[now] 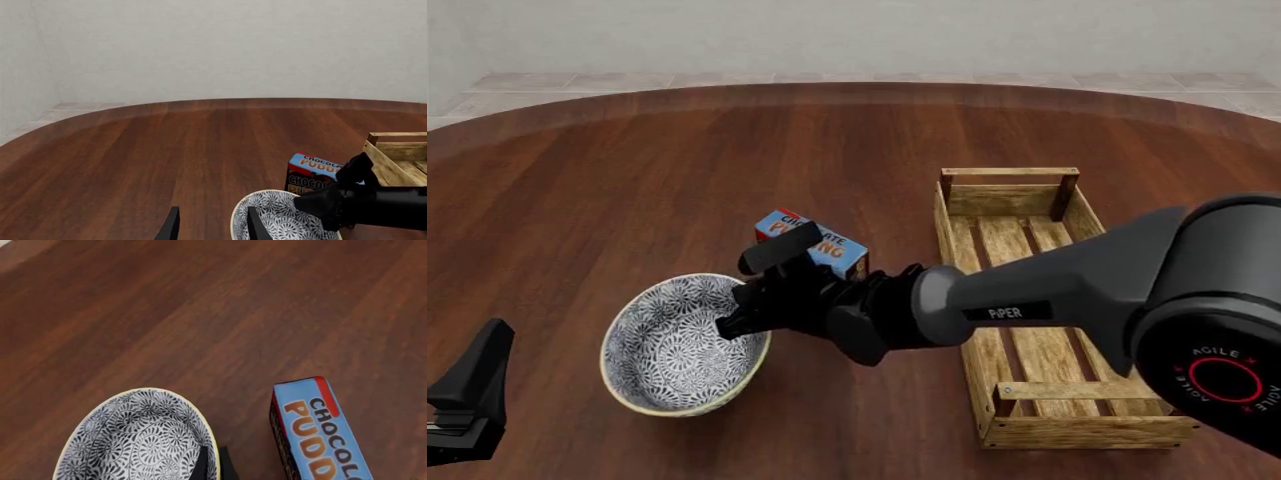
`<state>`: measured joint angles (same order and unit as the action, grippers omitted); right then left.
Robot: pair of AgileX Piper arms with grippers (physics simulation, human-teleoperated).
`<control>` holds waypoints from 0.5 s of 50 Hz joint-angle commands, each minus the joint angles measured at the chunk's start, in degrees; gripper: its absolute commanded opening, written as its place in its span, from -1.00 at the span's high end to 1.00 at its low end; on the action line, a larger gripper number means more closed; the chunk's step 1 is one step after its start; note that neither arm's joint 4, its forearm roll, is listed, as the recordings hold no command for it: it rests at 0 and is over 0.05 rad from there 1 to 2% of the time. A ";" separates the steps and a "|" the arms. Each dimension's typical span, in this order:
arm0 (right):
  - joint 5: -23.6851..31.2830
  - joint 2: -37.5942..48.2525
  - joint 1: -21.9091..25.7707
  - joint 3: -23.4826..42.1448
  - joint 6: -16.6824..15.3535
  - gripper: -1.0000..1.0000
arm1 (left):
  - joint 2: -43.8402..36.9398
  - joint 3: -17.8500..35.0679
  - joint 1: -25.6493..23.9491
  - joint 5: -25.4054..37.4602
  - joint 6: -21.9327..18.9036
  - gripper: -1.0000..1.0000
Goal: Pick up the bowl on the left and put it in the tray.
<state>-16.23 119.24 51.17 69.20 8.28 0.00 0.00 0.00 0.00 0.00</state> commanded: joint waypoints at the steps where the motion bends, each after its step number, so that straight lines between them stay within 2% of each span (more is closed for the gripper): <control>1: -0.34 0.15 0.46 -1.18 0.80 1.00 | 0.00 0.00 0.00 0.00 0.00 -1.00; 25: -0.96 -5.17 0.89 -4.57 1.56 1.00 | 0.00 0.00 0.00 0.00 0.00 -1.00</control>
<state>-16.91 116.14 51.78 66.48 9.47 0.00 0.00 0.00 0.00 0.00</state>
